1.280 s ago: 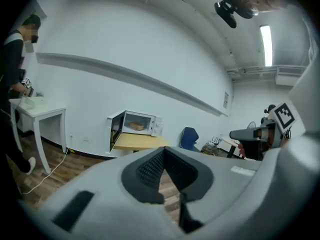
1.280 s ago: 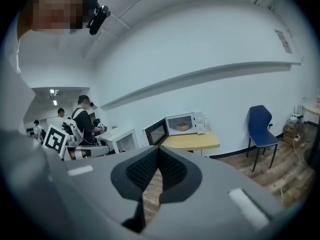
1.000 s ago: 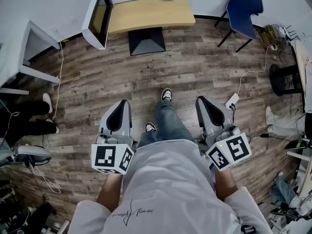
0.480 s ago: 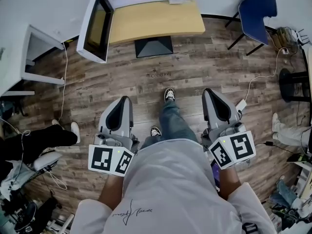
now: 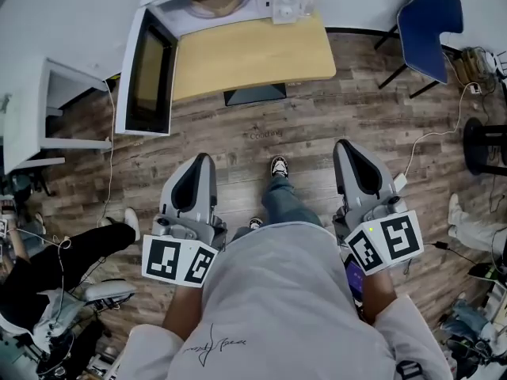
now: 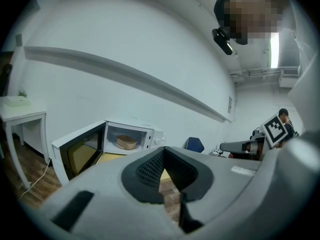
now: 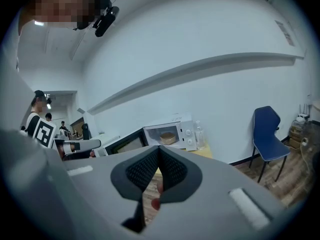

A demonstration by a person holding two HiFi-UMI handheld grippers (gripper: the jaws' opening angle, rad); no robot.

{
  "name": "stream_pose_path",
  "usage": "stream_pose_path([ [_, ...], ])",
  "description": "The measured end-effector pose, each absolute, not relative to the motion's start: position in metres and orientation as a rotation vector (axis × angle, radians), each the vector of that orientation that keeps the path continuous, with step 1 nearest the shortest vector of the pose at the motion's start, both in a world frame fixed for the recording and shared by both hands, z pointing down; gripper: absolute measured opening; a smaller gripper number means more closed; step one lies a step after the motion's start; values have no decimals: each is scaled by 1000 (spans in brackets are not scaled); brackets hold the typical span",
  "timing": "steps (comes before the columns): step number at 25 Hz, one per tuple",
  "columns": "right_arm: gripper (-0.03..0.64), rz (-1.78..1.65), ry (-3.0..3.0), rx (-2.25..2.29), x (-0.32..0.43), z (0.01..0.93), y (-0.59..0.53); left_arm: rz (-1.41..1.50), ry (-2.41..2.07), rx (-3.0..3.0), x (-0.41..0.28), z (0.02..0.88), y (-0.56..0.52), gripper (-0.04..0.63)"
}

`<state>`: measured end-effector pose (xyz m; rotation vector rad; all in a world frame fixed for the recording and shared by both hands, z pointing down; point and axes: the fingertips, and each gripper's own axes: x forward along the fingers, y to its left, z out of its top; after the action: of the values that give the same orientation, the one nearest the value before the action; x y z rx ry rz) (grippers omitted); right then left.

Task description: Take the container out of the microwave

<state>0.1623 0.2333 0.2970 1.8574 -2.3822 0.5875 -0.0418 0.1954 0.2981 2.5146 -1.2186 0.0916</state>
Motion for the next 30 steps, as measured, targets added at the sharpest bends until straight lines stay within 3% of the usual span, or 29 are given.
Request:
stream_pose_path([
  [15, 14, 648, -2466, 1739, 211, 307, 126, 77, -1270, 2494, 18, 296, 101, 0],
  [30, 14, 630, -2482, 1729, 205, 299, 83, 57, -1197, 2501, 32, 298, 65, 0],
])
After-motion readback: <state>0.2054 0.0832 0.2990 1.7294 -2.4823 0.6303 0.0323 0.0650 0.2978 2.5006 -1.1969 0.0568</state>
